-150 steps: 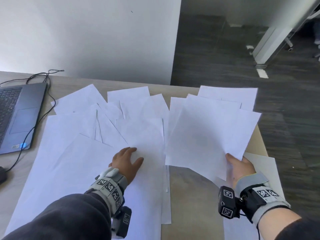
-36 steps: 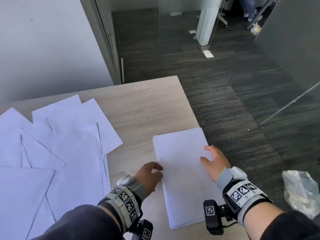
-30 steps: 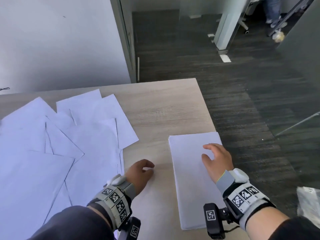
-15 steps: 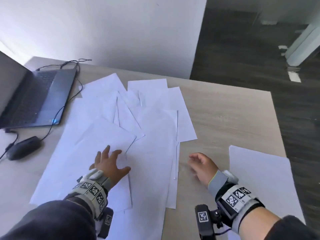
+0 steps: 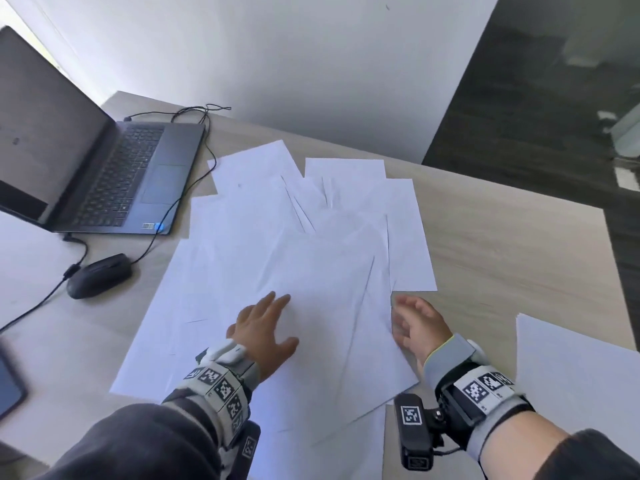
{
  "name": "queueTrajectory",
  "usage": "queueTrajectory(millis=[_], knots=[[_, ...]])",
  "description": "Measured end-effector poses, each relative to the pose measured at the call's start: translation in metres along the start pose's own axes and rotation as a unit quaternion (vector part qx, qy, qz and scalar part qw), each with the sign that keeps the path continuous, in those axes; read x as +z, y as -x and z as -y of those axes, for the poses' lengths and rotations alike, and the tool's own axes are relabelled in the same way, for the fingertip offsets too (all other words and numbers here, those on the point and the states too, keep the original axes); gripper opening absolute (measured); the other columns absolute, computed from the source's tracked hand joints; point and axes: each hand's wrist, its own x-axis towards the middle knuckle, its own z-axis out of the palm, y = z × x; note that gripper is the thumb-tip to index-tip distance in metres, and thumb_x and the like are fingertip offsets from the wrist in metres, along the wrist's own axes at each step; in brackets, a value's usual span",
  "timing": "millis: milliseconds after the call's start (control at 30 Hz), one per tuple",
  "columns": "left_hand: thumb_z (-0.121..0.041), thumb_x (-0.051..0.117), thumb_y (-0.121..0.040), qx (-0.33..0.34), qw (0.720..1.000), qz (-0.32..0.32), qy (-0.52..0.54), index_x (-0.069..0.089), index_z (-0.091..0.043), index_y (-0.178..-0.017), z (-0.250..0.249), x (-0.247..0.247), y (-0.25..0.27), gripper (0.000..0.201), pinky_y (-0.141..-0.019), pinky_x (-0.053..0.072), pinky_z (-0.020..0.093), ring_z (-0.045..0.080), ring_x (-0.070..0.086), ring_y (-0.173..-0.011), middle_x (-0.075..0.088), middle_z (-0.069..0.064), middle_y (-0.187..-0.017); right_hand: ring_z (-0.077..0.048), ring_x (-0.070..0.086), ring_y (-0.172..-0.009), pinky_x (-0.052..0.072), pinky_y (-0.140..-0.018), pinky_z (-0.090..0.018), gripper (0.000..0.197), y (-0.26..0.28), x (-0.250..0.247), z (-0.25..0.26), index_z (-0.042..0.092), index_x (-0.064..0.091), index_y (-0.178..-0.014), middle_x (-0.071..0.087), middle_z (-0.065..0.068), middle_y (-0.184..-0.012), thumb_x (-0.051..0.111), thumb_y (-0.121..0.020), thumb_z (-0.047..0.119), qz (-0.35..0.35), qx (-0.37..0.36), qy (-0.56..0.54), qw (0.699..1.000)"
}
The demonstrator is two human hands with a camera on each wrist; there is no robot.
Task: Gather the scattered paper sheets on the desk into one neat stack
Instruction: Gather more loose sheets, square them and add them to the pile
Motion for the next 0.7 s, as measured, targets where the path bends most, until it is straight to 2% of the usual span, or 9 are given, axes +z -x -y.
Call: queueTrajectory(millis=[133,200,300,333,467,633,700], knots=[[-0.060,0.059,-0.086,-0.092,0.996,-0.019,-0.010,0.011,-0.043,-0.157,0.025,-0.016,-0.013,0.088,-0.122,0.019,0.053,0.022,-0.003,-0.157,-0.007,-0.008,-0.170,-0.014,0.057,-0.085,0.049,-0.091,-0.042,0.009,-0.005,-0.002,-0.007,0.026,0.064,-0.092,0.064,0.005,-0.091,0.060,-0.089,0.019,-0.060,-0.020,0.074,0.995],[-0.066,0.056,-0.085,-0.096,0.995,-0.005,-0.031,0.006,-0.043,-0.158,0.036,-0.013,-0.016,0.092,-0.125,0.014,0.051,0.021,-0.008,-0.157,-0.011,-0.007,-0.170,-0.011,0.056,-0.083,0.048,-0.089,-0.039,0.009,-0.004,-0.001,-0.010,0.024,0.064,-0.095,0.064,0.002,-0.096,0.060,-0.089,0.018,-0.062,-0.020,0.089,0.994],[-0.068,0.053,-0.084,-0.051,0.997,0.009,-0.058,0.004,-0.042,-0.159,0.039,-0.004,-0.016,0.093,-0.126,0.008,0.048,0.021,-0.012,-0.157,-0.014,-0.007,-0.170,-0.015,0.058,-0.089,0.044,-0.073,-0.027,0.020,-0.003,0.008,-0.014,0.017,0.063,-0.108,0.064,-0.002,-0.107,0.060,-0.089,0.014,-0.045,-0.040,0.134,0.989],[-0.068,0.052,-0.085,-0.036,0.997,0.009,-0.063,0.003,-0.043,-0.159,0.037,-0.001,-0.015,0.093,-0.126,0.007,0.048,0.020,-0.014,-0.156,-0.015,-0.008,-0.169,-0.015,0.058,-0.091,0.041,-0.072,-0.027,0.022,-0.002,0.012,-0.014,0.017,0.062,-0.110,0.063,-0.001,-0.110,0.060,-0.089,0.013,-0.038,-0.046,0.150,0.987],[-0.065,0.050,-0.086,0.030,0.996,0.021,-0.080,-0.002,-0.043,-0.159,0.024,0.012,-0.009,0.092,-0.127,0.001,0.046,0.019,-0.018,-0.156,-0.019,-0.009,-0.168,-0.017,0.056,-0.106,0.040,-0.087,-0.028,0.027,-0.005,0.015,-0.018,0.024,0.059,-0.112,0.059,-0.002,-0.126,0.061,-0.086,0.019,-0.037,-0.052,0.205,0.977],[-0.060,0.053,-0.086,0.101,0.989,0.030,-0.107,-0.005,-0.042,-0.159,0.014,0.027,-0.002,0.095,-0.125,-0.005,0.043,0.016,-0.020,-0.155,-0.021,-0.009,-0.168,-0.016,0.053,-0.105,0.044,-0.090,-0.034,0.044,-0.008,0.011,-0.020,0.029,0.053,-0.124,0.052,-0.003,-0.134,0.065,-0.082,0.028,-0.045,-0.046,0.266,0.962],[-0.060,0.053,-0.085,0.130,0.985,0.031,-0.113,-0.003,-0.042,-0.159,0.011,0.032,0.000,0.094,-0.124,-0.004,0.042,0.015,-0.018,-0.155,-0.015,-0.010,-0.169,-0.019,0.053,-0.106,0.044,-0.091,-0.035,0.049,-0.009,0.009,-0.018,0.031,0.051,-0.128,0.049,-0.002,-0.136,0.064,-0.081,0.032,-0.074,-0.046,0.302,0.949]])
